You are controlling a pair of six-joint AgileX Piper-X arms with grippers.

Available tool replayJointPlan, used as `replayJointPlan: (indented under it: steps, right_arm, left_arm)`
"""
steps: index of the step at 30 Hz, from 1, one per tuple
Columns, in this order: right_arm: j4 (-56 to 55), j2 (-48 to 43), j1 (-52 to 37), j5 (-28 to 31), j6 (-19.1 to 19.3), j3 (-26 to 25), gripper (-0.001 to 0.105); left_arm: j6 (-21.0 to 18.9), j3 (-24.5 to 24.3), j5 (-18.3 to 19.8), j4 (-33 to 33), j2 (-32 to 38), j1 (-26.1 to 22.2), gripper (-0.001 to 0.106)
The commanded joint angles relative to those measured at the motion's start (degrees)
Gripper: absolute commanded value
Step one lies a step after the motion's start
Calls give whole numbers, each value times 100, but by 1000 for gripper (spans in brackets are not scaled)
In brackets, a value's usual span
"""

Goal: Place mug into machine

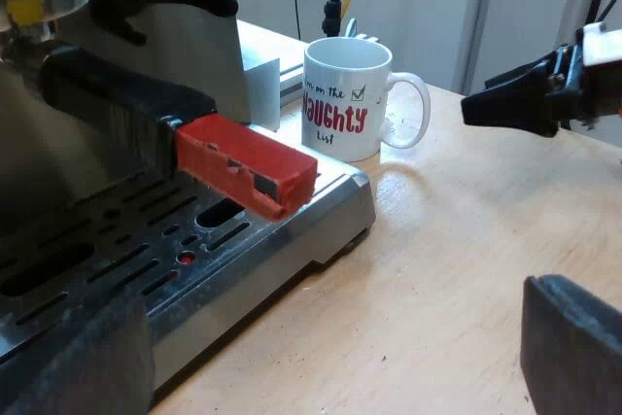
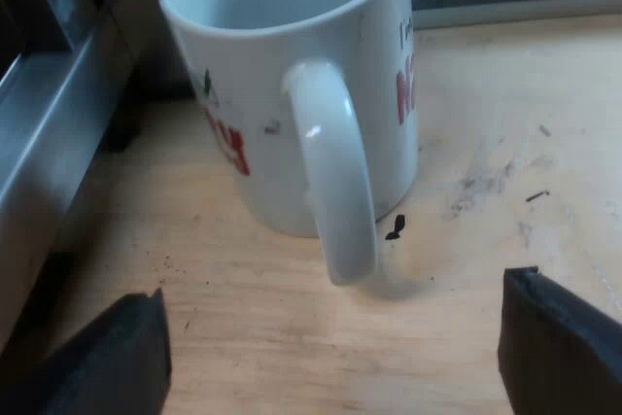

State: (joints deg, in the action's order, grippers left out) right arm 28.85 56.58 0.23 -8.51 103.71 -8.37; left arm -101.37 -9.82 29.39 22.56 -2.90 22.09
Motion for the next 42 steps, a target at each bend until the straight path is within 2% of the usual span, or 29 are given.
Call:
replayJointPlan:
  steps: [1,4,13,20,22,23,24,25,27,28,29,33,40,42]
  right_arm:
    - [838,711,2,-56,58,-126,71]
    - [1259,1293,2,-66,58,-286,71]
    - [1550,2478,2,-72,58,-920,71]
    - [1637,2937,2,-72,58,-1278,71]
    - [1637,3004,2,-72,58,-1368,68]
    - [1637,3027,2,-72,58,-1390,62]
    - [1637,3040,2,-72,58,-1402,50]
    - [1637,3044,2,-72,58,-1402,45]
    - [1620,3043,2,-72,58,-1400,23]
    - [1620,3043,2,-72,58,-1400,23]
    - [1552,2980,2,-323,28,-1400,1]
    - [1463,2643,2,-833,29,-1400,0]
    - [216,1312,2,-800,75,-1400,0]
    - [-180,842,2,-800,225,-1400,0]
  left_arm:
    - [4,-20,62,-105,-5,19,78]
    - [4,-20,62,-105,-5,19,78]
    - [4,-20,62,-105,-5,19,78]
    - [4,-20,62,-105,-5,19,78]
    - [4,-20,62,-105,-5,19,78]
    - [4,-20,62,-105,-5,19,78]
    - [4,-20,62,-105,-5,19,78]
    - [4,-20,62,-105,-5,19,78]
    - [4,-20,62,-105,-5,19,78]
    - [4,-20,62,-105,-5,19,78]
    - [4,-20,62,-105,-5,19,78]
    - [4,-20,62,-25,-5,19,78]
    - [4,-20,-268,-23,-5,19,78]
    - [4,-20,-441,-23,-5,19,78]
